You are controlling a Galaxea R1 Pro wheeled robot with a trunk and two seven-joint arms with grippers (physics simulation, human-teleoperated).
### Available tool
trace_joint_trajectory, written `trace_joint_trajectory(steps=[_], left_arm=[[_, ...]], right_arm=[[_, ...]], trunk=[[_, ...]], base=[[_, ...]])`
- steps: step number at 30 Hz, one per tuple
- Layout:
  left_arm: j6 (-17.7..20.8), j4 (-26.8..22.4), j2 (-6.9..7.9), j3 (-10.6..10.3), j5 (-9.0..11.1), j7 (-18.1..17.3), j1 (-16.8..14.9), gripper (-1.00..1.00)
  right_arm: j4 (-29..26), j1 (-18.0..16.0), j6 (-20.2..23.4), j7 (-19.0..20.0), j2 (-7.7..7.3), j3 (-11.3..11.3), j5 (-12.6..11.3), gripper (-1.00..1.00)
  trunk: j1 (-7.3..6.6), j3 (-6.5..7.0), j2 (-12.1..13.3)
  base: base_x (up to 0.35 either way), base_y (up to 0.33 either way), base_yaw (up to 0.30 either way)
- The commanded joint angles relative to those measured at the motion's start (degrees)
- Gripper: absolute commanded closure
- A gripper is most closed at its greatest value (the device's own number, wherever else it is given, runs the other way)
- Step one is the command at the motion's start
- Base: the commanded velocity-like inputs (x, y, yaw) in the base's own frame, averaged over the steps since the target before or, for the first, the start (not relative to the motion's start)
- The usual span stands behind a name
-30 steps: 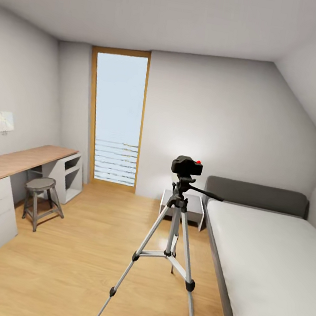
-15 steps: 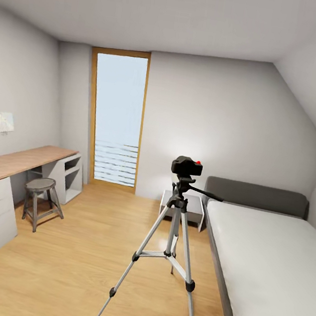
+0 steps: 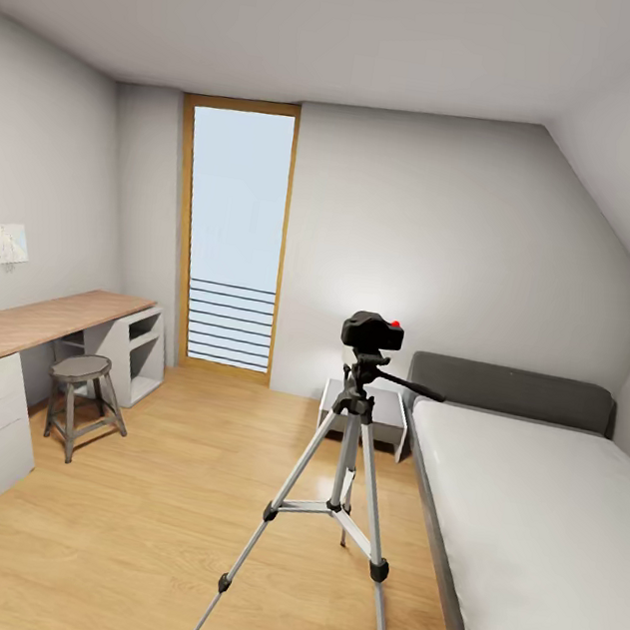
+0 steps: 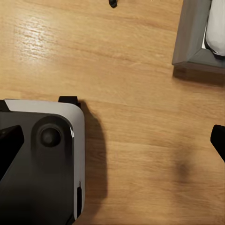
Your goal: Attach the digital camera to the camera tripod in the bedroom.
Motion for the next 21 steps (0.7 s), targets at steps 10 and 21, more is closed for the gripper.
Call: trace_joint_trajectory(steps=[10,21], left_arm=[[-0.1,0.0,0.0,-0.5,0.5,0.2,0.0,-1.0],[-0.1,0.0,0.0,-0.5,0.5,0.2,0.0,-1.0]], right_arm=[[0.0,-0.1,-0.8,0.2,1.55,-0.2,0.4,-1.0],[0.0,-0.1,-0.8,0.2,6.2,-0.2,0.4,-1.0]], trunk=[[0.02,-0.02,0.0],[0.02,-0.02,0.0]], base=[[0.0,0.0,0.0],[0.0,0.0,0.0]])
